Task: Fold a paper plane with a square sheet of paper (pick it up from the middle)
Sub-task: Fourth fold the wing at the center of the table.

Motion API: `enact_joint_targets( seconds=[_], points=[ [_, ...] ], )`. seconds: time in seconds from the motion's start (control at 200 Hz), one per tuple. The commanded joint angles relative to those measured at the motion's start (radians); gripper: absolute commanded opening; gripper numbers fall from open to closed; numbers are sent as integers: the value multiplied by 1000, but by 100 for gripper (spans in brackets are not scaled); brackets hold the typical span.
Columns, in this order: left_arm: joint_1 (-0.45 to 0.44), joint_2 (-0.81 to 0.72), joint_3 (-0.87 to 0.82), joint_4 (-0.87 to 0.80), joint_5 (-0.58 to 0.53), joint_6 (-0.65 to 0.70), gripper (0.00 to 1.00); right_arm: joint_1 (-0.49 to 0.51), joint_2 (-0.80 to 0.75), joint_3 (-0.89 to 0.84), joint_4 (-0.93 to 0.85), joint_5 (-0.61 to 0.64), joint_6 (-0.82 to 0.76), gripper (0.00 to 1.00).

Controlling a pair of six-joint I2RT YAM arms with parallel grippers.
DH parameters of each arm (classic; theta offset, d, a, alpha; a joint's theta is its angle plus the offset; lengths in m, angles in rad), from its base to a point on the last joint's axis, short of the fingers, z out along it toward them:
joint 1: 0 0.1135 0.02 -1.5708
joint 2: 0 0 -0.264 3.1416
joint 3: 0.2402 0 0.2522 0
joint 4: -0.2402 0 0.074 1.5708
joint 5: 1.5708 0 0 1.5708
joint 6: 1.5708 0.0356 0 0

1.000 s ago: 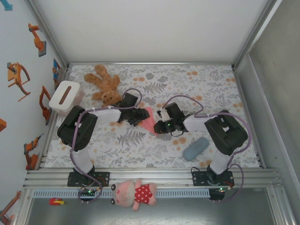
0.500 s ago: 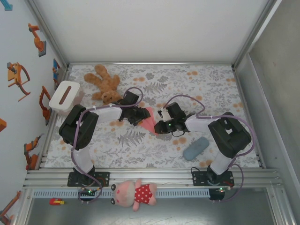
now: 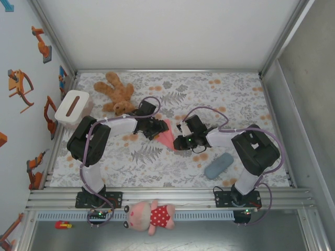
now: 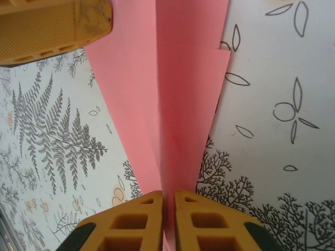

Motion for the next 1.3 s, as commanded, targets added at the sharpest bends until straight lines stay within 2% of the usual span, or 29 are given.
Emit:
enact_joint_targets(
  seconds=[0.0,0.14,0.346,0.791,1.102,1.292],
  points=[
    [-12,78,-31,-175,-24,28,58,-5,-29,5,-20,22,-7,17],
    [-13,81,-28,-180,-22,31,59,-5,-75,8,-12,63,6,24],
    [-17,86,-24,-181,-20,35,59,-7,-29,44,26,41,27,26],
    [-22,89,-21,-181,-10,36,59,-7,71,103,76,1,46,22],
    [-22,83,-18,-181,-8,35,59,-7,95,96,94,-21,52,13],
    [-20,74,-16,-181,-6,34,59,-11,102,83,100,-26,55,13]
  ],
)
